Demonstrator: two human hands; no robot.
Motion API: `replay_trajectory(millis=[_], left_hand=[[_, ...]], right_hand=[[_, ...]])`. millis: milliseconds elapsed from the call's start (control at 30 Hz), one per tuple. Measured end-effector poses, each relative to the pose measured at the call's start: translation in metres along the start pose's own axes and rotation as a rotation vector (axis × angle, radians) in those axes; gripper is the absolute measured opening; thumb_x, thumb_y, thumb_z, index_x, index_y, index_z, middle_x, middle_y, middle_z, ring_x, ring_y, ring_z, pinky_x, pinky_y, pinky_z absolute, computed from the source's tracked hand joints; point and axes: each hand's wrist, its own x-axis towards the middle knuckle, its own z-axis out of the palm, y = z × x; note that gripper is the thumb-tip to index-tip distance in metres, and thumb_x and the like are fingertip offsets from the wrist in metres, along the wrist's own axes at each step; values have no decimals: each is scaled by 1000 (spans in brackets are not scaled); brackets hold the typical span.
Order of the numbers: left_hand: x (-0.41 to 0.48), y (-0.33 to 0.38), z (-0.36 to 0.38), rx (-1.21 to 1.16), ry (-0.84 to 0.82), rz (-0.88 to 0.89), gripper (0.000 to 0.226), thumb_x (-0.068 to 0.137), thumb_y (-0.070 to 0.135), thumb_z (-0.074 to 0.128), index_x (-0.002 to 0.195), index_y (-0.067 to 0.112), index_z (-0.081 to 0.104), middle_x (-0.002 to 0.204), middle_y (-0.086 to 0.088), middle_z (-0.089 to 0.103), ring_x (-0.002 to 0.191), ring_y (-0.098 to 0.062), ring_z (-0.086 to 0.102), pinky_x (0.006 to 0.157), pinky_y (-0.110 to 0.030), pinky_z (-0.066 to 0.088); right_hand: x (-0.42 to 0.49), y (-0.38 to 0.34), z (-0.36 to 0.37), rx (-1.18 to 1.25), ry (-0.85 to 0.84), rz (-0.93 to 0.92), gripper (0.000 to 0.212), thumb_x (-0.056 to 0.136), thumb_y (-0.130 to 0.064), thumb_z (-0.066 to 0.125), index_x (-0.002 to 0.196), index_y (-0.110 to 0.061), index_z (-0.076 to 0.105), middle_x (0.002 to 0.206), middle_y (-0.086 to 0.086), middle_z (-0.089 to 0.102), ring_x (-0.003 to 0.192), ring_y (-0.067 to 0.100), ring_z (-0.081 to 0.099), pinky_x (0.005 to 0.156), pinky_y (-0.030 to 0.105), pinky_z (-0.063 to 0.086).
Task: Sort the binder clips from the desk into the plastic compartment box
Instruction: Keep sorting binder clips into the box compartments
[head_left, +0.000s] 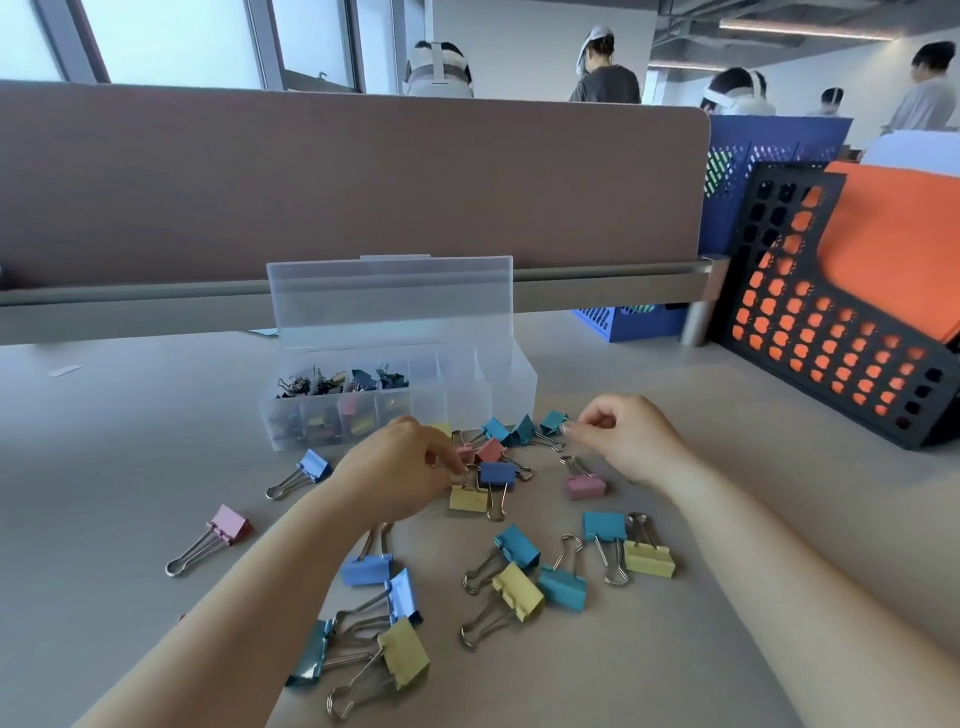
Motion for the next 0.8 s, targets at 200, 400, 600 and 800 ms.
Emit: replay_trajectory(millis=[200,400,600,800], left_hand=[[-1,5,0,59,-115,100,41,96,43,45,136,52,38,112,9,41,100,-13,51,84,-26,42],[-1,-3,-8,17,-104,151,22,93,38,53,111,47,62,100,17,43,91,-2,50,79,-21,40],[4,-27,-22,-13,56,89,15,91,24,59,98,36,66,92,14,53,76,-2,53,63,-14,41],[8,-39,-20,-85,123,18,15,90,20,60,91,35,63,96,9,61,87,-10,61,79,-26,51]], right_hand=[[23,0,11,-114,-16,-58,7,86,-29,68,84,-34,64,83,-12,59,81,13,58,71,28,46],[26,-1,11,-101,-59,-35,14,84,-23,70,75,-20,60,65,-6,55,57,14,50,52,26,39],[26,1,9,-136,-162,-16,19,81,-18,75,70,-18,60,65,-1,59,62,16,51,60,28,40],[22,-12,12,-190,-121,-67,16,81,-23,73,70,-22,62,68,-6,63,65,13,56,66,29,46]])
